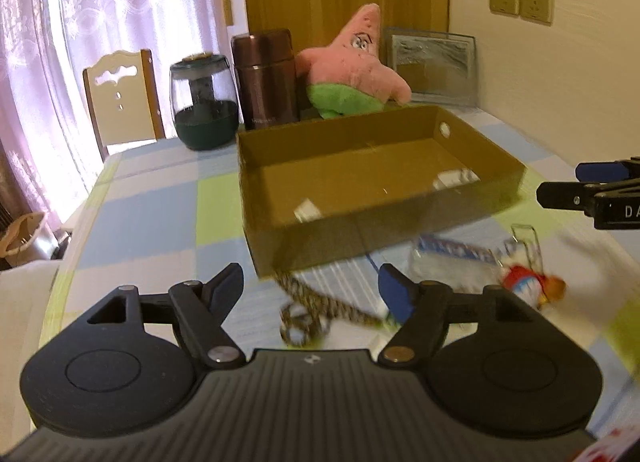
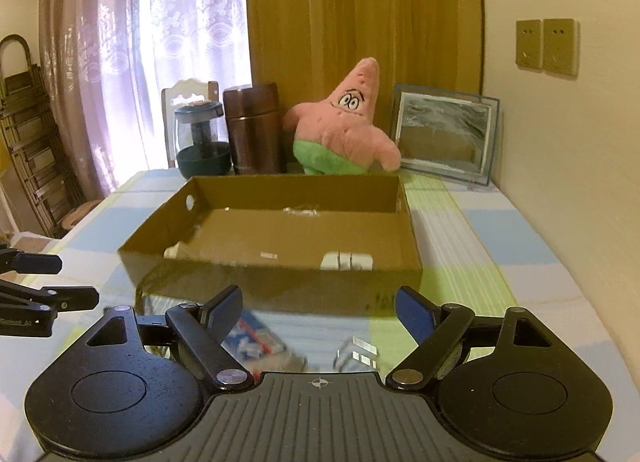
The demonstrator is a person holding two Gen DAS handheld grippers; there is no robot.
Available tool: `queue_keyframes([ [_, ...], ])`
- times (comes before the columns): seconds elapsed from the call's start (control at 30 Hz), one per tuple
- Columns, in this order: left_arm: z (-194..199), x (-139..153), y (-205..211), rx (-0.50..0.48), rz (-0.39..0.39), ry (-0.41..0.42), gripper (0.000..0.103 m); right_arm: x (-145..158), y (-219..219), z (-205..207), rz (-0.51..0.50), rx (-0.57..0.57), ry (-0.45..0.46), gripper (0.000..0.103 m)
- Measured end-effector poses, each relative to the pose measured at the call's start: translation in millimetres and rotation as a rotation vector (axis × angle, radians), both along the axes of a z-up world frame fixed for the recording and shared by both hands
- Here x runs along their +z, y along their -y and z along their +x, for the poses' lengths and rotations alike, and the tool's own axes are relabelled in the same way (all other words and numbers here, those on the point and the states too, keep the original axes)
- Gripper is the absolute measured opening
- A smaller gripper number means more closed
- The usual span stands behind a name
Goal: Organize rigid objects
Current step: 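Withdraw both tools from the box back over the table items, then close the left tool on the edge of the white switch plate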
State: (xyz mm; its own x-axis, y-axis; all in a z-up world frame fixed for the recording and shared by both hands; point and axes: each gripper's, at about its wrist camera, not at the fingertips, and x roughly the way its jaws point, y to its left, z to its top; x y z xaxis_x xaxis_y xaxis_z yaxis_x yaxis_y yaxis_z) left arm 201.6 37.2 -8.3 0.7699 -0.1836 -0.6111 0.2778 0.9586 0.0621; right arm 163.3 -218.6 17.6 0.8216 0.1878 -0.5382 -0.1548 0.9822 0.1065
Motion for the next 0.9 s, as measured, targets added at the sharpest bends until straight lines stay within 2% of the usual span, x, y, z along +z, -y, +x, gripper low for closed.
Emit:
queue_keyframes([
  [0.27, -41, -20, 2, -0.143, 0.023, -0.055, 0.083, -16, -7, -46, 0.032, 0.041, -0.064, 0.081],
  [0.33, -48, -26, 5, -0.198, 0.04, -0.06, 0.089, -17, -12, -52, 0.034, 0.065, -0.068, 0.081],
  [0.43, -53, -34, 7, -0.254, 0.065, -0.075, 0.093, -19, -17, -56, 0.023, 0.095, -0.061, 0.081],
  [0.7, -45, -51, 12, -0.395, 0.14, -0.119, 0.095, -28, -28, -51, 0.009, 0.158, -0.074, 0.081],
  [0.9, -34, -62, 13, -0.436, 0.145, -0.158, 0.095, -35, -38, -52, -0.035, 0.206, -0.079, 0.081],
])
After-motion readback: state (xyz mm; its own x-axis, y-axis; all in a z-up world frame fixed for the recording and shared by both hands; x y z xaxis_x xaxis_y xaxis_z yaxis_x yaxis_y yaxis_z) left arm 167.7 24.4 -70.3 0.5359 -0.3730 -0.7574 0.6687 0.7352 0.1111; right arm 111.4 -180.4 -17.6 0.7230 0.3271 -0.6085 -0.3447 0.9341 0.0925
